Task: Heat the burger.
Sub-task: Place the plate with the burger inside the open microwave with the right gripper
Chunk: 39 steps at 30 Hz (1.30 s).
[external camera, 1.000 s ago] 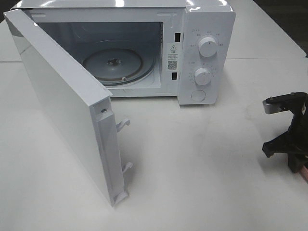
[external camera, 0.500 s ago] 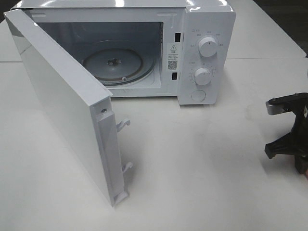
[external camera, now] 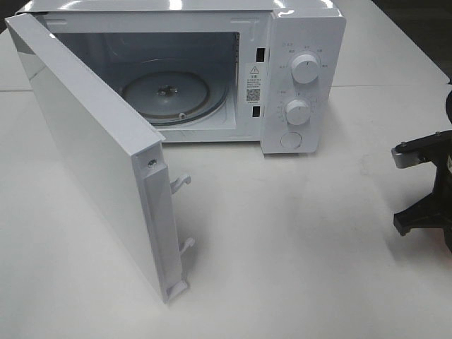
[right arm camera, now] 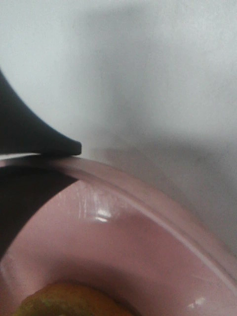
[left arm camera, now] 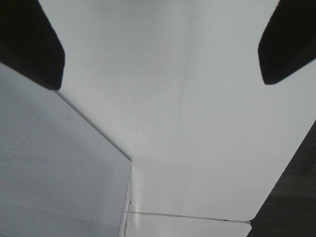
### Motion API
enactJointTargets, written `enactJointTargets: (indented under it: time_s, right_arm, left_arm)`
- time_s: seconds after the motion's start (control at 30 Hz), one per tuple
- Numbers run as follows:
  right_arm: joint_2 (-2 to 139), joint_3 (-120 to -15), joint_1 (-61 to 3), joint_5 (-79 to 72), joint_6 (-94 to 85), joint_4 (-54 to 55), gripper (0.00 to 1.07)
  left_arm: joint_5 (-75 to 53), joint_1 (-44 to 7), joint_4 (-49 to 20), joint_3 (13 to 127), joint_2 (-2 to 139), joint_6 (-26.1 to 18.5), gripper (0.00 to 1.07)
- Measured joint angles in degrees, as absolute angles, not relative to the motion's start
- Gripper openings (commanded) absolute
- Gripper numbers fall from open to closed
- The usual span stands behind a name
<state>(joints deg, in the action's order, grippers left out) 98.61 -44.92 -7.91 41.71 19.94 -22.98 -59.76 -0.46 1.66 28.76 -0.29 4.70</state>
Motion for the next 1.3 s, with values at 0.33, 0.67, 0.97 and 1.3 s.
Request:
enactJointTargets:
  time_s: [0.33,0.67,0.97,1.3]
  right_arm:
    - [95.6,-44.9,-9.2,44.9,20.8,-23.7,0.0]
    - [91.2,-44.9,-11.6,50.5,21.1,-23.8,0.0]
    - [91.2,-44.9,-15.3,51.7,21.7,-24.2,0.0]
    - [91.2,-44.9,-20.4,55.1,22.2,-24.7,0.0]
  left_arm:
    - [-59.8,-0.5,1.7,28.8,-0.3,4.7,1.0]
    - [-59.8,-0.5,1.7,28.8,-0.3,4.7,1.0]
    - [-59.8,-0.5,1.7,28.8,-0.3,4.7,1.0]
    - [-59.8,-0.5,1.7,28.8,-0.3,4.7,1.0]
